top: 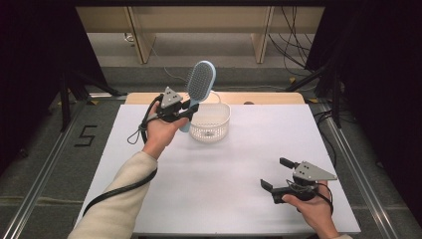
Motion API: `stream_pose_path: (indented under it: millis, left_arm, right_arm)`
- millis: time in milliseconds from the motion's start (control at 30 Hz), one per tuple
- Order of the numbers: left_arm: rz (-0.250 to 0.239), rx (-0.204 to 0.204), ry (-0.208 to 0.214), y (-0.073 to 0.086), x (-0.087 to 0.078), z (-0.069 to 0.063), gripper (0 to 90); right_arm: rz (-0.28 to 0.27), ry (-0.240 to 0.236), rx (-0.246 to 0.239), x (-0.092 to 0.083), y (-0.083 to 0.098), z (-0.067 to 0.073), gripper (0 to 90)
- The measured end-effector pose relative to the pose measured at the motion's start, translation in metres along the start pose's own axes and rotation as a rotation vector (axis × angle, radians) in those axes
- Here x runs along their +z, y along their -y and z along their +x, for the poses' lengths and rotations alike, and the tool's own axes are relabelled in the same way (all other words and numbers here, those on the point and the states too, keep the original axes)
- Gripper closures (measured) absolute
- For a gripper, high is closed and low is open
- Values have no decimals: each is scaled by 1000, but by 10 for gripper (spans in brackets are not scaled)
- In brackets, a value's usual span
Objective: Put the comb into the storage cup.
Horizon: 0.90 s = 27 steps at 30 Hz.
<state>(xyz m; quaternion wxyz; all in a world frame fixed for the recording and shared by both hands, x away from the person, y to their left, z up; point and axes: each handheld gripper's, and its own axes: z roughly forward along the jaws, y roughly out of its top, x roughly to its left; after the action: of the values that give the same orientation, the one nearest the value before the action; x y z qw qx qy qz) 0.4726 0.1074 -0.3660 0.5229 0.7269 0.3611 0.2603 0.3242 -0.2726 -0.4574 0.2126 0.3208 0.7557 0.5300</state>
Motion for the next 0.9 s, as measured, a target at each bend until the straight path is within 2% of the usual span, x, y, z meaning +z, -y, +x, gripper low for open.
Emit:
stream_pose_path:
  millis: [900]
  left_arm:
    - [-11,1,-3,-10,8,2,698]
  right_arm:
    - [0,-5,2,0,0,0,3]
